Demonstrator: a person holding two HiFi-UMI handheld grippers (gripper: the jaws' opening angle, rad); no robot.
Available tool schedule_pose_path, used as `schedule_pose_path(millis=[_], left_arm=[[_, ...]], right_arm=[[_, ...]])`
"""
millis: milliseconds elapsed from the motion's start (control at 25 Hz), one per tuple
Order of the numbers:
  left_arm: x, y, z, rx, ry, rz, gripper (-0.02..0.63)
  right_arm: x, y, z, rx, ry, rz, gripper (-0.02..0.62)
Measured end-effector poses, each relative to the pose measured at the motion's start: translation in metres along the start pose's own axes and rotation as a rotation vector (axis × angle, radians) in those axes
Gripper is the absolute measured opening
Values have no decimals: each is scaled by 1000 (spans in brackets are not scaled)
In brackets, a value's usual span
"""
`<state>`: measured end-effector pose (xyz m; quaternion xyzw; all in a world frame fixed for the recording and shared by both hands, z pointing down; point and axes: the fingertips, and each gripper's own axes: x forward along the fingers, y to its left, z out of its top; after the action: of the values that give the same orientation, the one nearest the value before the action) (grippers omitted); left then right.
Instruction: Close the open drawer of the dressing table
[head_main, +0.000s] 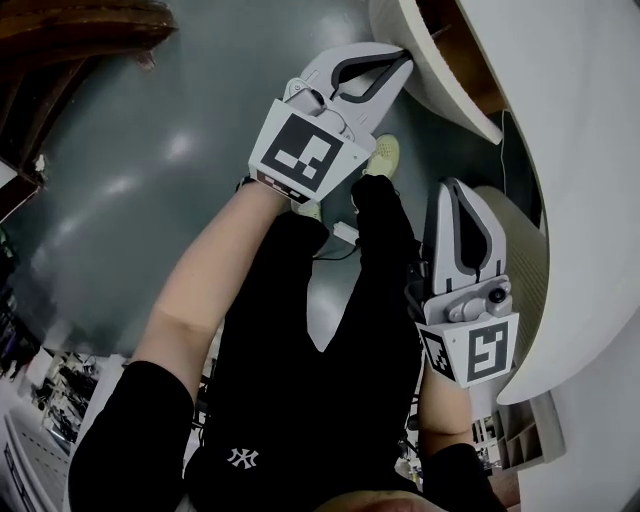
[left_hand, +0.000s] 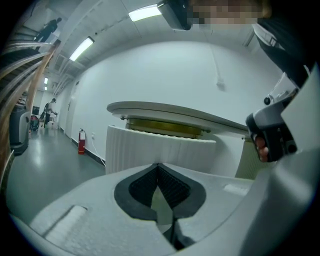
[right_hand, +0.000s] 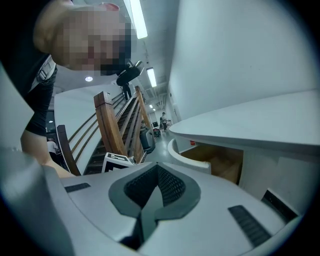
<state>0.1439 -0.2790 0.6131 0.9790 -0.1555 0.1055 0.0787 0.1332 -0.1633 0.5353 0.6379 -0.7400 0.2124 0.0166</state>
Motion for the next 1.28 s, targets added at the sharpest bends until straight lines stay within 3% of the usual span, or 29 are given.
schedule_pose_path(millis=[800,1120,1280], left_arm=[[97,-20,24,72,-115,-93,11],[99,-22,28,67,-187,-121,11],[97,-20,28,45,-171,-113,11]], right_arm=[[-2,-43,-17,16,-15,-6,15],[1,-51,-23,12,-19,0,15],[8,-47,-19,8,-13,10,15]])
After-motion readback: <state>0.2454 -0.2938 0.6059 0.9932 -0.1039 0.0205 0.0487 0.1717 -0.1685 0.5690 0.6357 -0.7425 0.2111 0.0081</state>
